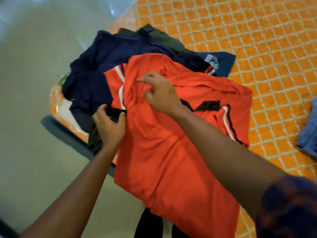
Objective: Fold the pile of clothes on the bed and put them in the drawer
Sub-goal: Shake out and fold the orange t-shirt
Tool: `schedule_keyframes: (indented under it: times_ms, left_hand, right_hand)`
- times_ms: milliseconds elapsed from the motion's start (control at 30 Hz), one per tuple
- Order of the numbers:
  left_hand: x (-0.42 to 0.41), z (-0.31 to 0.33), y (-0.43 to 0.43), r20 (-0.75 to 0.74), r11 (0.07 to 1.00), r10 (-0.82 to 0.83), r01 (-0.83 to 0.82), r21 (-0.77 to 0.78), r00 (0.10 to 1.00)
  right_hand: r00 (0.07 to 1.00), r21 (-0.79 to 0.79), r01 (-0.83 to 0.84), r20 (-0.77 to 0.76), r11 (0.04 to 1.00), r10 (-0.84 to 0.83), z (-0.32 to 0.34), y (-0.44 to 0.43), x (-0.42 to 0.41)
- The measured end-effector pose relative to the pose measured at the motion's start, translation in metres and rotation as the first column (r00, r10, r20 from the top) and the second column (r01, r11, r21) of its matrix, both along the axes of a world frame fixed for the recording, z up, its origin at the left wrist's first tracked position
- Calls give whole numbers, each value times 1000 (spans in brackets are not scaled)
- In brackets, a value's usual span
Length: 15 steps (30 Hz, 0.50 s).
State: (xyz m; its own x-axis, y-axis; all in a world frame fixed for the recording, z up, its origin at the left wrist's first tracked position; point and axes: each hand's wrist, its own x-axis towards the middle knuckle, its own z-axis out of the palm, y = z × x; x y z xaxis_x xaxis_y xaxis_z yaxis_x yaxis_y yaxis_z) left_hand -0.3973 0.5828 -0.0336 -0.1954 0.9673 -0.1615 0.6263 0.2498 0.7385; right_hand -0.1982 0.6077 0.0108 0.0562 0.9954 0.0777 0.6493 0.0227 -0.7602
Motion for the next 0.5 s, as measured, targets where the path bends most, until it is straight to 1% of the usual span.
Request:
schedule_keyframes:
  times_ms: [67,133,167,233,267,300,333,367,433,467,500]
  left_hand:
    - [-4,3,11,150,991,89,-73,-108,985]
    - [2,8,22,212,983,143,-114,-143,967]
    - [0,12,26,208,978,164,-133,-158,964]
    - [3,20,33,97,980,126,-108,-170,987]
    - [2,19,36,30,985,79,-73,-157,996]
    - [1,19,38,-3,991,37,-37,-126,999]
    - [-1,17,41,11,997,13,-12,-78,1000]
    - [-3,16,43,51,1000,11,-9,-24,999]
    - [-10,14,46,160,996,73,-82,45,984]
    - [-14,13,46,243,988,140,-151,25,960]
    - [-18,11,47,331,974,221,-224,-30,917]
  right_hand:
    - [994,-54,-85,57,995,88,3,35,-17]
    - [984,-143,-109,123,984,127,4,63,-26]
    - [978,-182,-122,144,976,149,6,76,-34]
    - [972,-267,-120,164,956,168,12,95,-39]
    - [966,-306,-132,172,943,191,15,105,-42]
    - [952,-346,-149,204,926,229,17,113,-44]
    - [926,-390,-165,254,906,278,18,121,-45]
    - [883,-430,-186,321,884,342,19,127,-46]
    - [799,-451,-202,437,869,413,19,135,-49]
    - [800,-420,-197,453,886,393,20,140,-52]
    - [829,-370,-186,438,910,348,24,142,-55]
